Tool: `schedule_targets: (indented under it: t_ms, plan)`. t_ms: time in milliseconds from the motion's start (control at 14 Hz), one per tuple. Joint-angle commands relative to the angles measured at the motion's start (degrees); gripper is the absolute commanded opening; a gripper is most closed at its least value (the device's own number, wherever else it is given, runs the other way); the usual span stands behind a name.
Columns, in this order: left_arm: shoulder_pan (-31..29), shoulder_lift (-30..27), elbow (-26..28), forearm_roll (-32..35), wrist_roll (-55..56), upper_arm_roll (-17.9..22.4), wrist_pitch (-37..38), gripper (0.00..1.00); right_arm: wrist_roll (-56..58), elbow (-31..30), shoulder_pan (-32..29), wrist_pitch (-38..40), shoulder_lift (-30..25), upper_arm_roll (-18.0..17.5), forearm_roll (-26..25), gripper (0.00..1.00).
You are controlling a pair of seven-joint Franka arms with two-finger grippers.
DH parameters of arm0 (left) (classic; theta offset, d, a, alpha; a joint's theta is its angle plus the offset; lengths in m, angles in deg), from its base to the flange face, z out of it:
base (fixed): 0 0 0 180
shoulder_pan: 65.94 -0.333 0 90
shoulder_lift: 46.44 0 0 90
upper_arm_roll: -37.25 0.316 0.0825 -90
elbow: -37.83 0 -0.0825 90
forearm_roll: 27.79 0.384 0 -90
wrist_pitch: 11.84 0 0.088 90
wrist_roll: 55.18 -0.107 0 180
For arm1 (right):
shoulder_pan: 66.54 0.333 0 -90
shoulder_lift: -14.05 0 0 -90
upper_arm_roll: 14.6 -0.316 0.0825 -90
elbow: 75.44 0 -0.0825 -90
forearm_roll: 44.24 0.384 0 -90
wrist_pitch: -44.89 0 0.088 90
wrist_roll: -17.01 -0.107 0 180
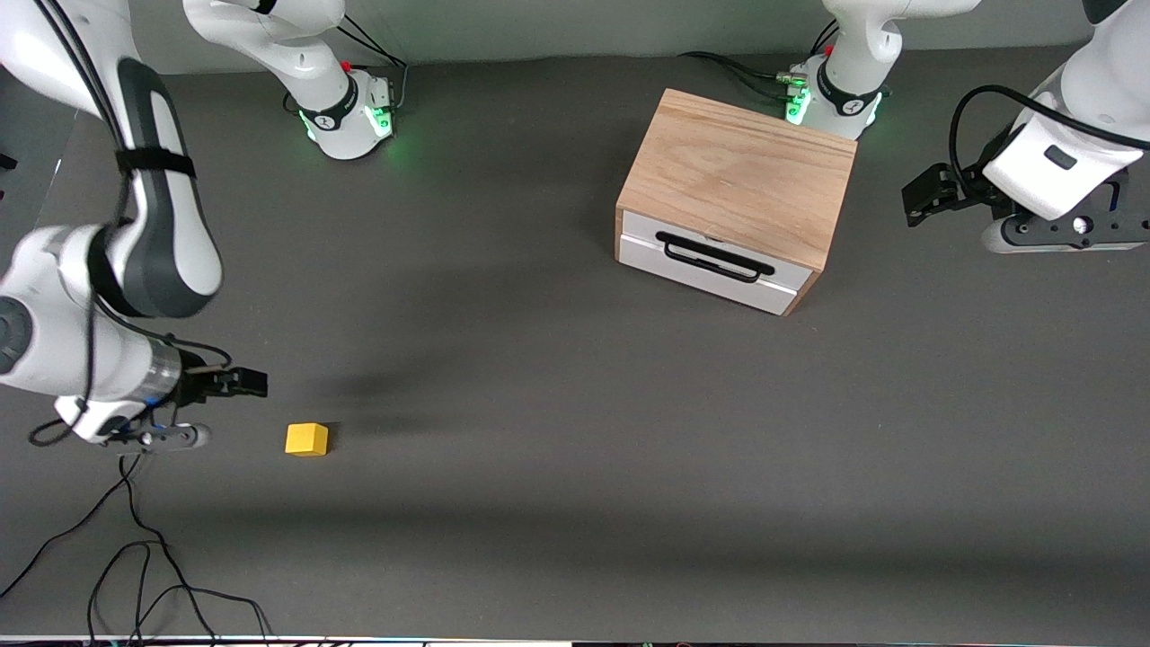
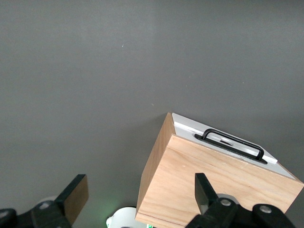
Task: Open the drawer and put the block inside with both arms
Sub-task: 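Grasp the yellow cube with the right gripper while the left gripper reaches the drawer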
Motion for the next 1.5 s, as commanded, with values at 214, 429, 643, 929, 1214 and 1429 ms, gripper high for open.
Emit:
schedule_targets:
  t_ms: [214, 429, 643, 929, 1214, 1429]
  plan:
    - [-0.1, 0.4, 0.7, -1.0, 0.2, -0.3, -2.1, 0.96, 0.1, 1.5, 0.1, -11.8, 9.6, 0.1, 0.7, 1.00]
    - [-0.2, 1.3, 1.2, -3.4, 5.9, -0.3, -2.6, 0.98, 0.2, 1.5, 0.1, -16.0, 12.9, -0.1, 3.5, 1.00]
    - [3.4, 4.5, 1.4, -3.4, 18.5, -0.8, -4.6, 0.98, 0.2, 1.5, 0.1, -17.4, 14.5, -0.2, 3.9, 1.00]
    - [9.9, 9.1, 3.6, -3.1, 36.3, -0.7, -8.4, 0.99, 0.4, 1.4, 0.1, -20.4, 17.4, -0.3, 3.9, 1.00]
    - [12.9, 9.2, 12.4, -3.1, 48.7, -0.7, -15.6, 0.99, 0.4, 1.1, 0.2, -23.1, 19.4, -0.3, 4.0, 1.00]
    - [13.0, 9.8, 16.1, -4.3, 58.3, -0.8, -20.7, 0.99, 0.3, 0.9, 0.3, -22.9, 19.4, -0.3, 4.0, 1.00]
